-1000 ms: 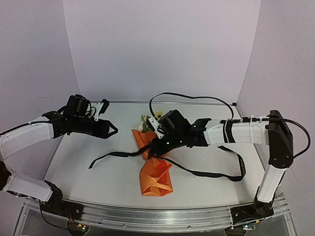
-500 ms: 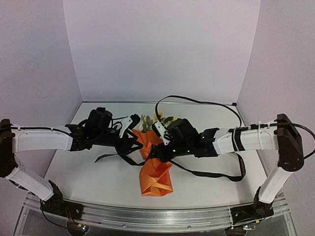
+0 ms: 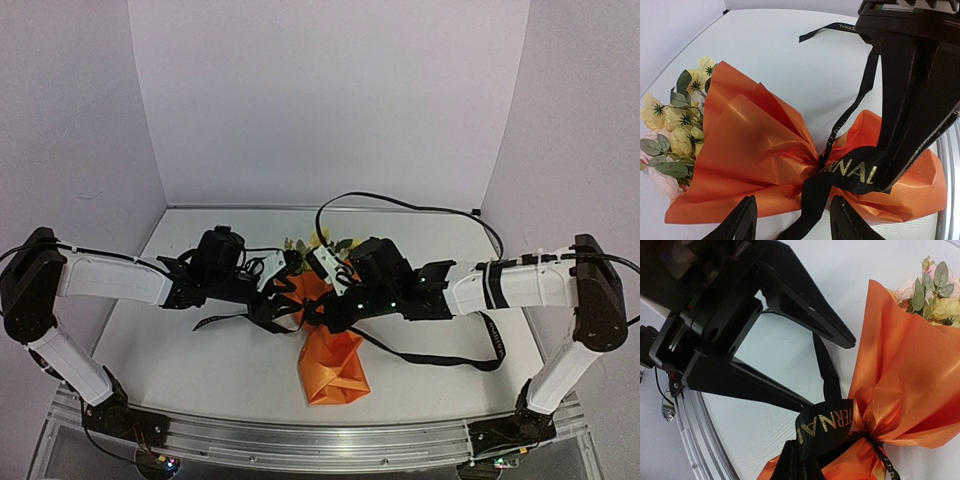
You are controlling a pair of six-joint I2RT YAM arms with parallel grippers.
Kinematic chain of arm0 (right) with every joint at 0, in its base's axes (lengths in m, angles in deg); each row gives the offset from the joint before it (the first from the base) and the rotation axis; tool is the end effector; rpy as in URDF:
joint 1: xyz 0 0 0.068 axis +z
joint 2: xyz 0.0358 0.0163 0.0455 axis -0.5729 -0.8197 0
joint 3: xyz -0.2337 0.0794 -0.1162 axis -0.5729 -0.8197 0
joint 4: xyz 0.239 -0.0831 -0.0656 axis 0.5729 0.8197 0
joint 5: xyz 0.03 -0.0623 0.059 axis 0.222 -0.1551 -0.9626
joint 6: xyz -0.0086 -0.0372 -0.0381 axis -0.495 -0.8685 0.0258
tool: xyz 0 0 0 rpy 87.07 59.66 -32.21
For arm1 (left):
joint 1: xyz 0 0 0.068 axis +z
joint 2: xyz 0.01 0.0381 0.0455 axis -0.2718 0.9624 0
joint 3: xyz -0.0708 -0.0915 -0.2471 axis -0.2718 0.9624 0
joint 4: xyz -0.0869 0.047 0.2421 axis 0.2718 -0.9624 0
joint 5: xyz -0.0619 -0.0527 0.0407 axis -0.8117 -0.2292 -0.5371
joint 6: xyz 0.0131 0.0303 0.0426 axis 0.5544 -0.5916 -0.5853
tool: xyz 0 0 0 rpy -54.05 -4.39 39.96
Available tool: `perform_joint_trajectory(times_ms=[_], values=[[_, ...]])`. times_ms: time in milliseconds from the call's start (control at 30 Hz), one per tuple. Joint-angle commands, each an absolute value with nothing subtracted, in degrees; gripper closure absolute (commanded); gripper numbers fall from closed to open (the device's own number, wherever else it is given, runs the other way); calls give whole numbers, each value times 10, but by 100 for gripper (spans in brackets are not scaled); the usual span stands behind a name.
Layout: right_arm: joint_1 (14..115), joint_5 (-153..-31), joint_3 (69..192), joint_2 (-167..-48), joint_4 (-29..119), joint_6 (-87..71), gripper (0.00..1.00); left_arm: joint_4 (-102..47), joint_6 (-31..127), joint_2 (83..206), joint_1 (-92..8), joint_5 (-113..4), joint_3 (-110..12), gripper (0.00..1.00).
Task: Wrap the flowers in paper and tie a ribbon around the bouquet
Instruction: Cross the half-tied ribbon over the folded bouquet.
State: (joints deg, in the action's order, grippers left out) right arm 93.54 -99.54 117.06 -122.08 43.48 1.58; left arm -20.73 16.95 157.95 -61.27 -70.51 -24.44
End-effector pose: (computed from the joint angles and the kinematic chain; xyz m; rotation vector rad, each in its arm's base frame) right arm 0.1877 0.3251 0.2307 -0.9857 2.0869 1.0038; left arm 0.2196 -0.2444 0.2062 1.3616 1.6698 -0.7232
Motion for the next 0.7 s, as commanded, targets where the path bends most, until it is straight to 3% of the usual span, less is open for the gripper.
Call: perform_joint_trajectory(times_ms=[0,667], values=[[939,-1020,1169,-1206,413,3,100,-168,109,1583,-616,-722,-269,48],[939,-999,1163,-1195,436,-17,100,-130,109,1617,-634,-779,-273,55]])
